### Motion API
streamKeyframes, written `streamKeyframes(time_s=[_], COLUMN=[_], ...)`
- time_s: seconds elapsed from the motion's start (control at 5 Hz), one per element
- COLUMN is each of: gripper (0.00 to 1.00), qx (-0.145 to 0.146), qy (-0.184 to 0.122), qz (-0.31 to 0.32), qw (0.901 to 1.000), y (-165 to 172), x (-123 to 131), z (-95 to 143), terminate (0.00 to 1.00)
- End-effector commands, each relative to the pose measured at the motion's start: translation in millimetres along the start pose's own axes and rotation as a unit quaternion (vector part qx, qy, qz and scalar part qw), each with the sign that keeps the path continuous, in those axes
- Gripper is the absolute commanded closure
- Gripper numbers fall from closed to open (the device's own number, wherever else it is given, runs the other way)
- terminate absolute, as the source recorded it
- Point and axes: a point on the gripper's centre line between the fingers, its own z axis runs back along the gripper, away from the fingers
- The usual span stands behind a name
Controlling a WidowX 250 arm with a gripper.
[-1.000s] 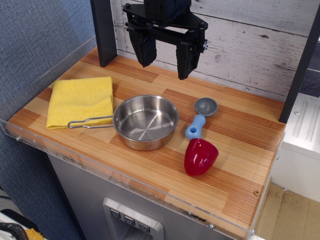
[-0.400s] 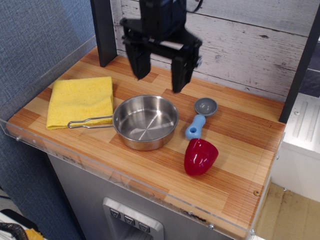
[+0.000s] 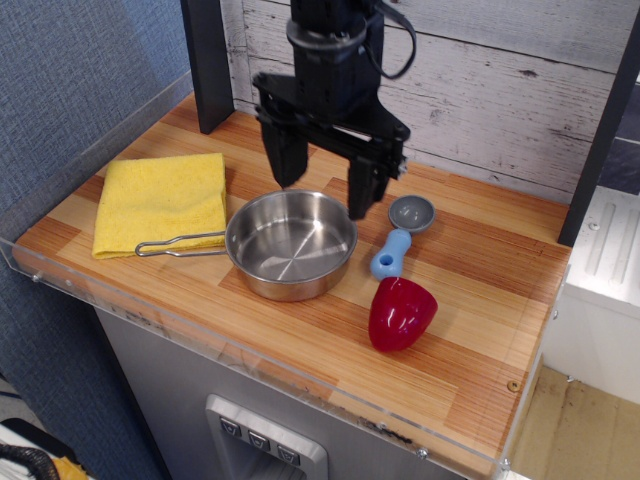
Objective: Put the pot on the cloth.
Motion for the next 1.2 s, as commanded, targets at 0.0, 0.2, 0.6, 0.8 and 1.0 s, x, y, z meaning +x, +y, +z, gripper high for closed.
streamKeyframes(time_s=[0.0, 0.2, 0.6, 0.8, 1.0], gripper=[0.00, 0.00, 0.00, 0.00, 0.00], qx=[-0.028, -0.032, -0.028, -0.018, -0.015], qy=[-0.013, -0.014, -0.006, 0.000, 0.011], qz=[0.011, 0.007, -0.011, -0.013, -0.014], qw=[0.9995, 0.9994, 0.9995, 0.9997, 0.9997], y=[10, 8, -10, -17, -21], x=[16, 20, 18, 17, 14], z=[-20, -29, -44, -51, -59], terminate=[0.00, 0.00, 0.00, 0.00, 0.00])
